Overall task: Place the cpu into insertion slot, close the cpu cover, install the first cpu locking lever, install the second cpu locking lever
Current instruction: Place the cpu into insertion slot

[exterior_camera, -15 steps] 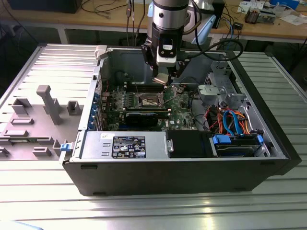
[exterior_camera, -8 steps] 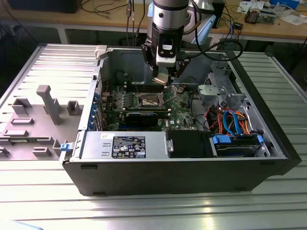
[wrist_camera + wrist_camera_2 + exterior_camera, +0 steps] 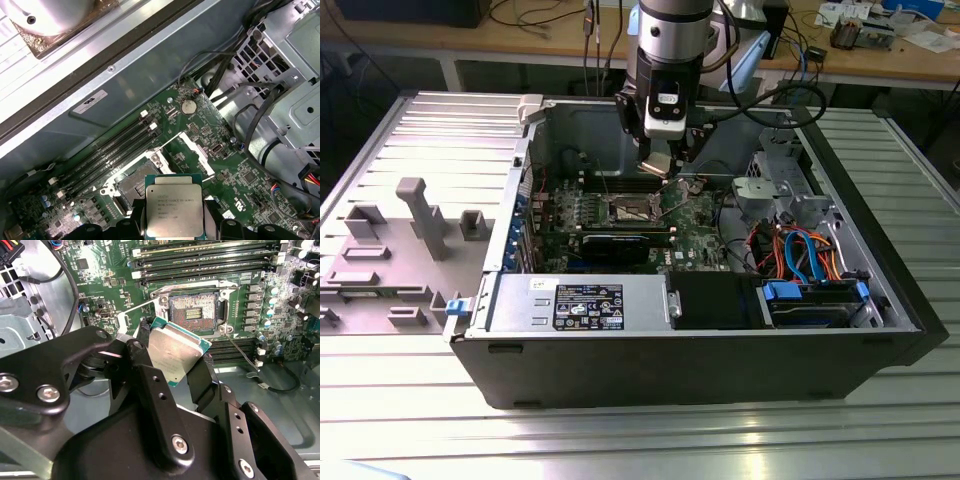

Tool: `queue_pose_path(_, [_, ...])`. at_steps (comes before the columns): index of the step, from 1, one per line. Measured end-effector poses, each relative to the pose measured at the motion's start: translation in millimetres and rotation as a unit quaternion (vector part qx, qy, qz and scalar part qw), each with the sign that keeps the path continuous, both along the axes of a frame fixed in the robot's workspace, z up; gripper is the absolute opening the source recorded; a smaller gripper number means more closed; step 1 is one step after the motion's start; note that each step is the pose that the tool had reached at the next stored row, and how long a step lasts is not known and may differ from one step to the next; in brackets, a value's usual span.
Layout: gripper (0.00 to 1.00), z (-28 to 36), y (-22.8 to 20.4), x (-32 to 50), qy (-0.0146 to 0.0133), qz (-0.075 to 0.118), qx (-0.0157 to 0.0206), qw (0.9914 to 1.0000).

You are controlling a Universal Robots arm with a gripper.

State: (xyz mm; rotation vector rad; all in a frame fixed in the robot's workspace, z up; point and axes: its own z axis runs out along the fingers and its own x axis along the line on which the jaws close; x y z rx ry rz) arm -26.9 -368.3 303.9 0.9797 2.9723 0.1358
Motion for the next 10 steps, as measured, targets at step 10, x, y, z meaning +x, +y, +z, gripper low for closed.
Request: queue_pose_path(10, [0.55,-0.2,0.0,0.0,0.0000,-0.010,0.0000,0.99995])
